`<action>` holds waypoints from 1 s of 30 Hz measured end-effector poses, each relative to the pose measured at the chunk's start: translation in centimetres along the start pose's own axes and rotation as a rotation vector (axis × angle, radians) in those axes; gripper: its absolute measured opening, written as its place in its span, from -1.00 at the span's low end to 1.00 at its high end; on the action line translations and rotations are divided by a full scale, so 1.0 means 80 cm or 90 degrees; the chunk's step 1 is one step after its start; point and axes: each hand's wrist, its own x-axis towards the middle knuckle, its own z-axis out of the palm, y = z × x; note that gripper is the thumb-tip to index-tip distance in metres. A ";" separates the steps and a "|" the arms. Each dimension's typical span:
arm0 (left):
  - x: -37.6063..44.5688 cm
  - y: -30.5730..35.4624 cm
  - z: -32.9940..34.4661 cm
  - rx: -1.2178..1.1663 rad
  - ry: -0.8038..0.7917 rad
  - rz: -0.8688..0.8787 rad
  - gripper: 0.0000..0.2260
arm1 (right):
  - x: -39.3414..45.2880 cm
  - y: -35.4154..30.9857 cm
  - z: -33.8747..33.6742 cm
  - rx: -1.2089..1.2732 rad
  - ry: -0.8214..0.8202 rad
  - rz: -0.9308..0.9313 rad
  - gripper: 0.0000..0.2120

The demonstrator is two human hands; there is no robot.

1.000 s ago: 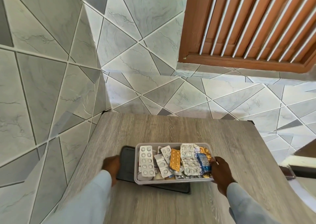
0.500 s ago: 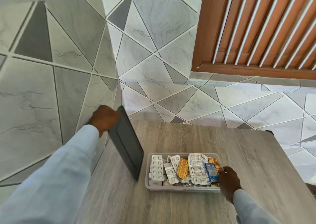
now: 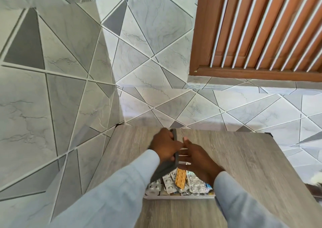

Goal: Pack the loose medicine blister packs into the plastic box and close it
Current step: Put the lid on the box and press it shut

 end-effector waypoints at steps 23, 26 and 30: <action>0.005 -0.223 0.002 0.041 0.204 -0.130 -0.68 | 0.029 0.093 -0.106 -0.229 0.293 -0.002 -0.79; 0.019 -0.218 0.009 0.095 0.194 -0.113 -0.68 | 0.027 0.104 -0.112 -0.371 0.383 -0.034 -0.78; 0.030 -0.212 0.018 0.166 0.188 -0.127 -0.66 | 0.029 0.111 -0.119 -0.453 0.424 -0.048 -0.73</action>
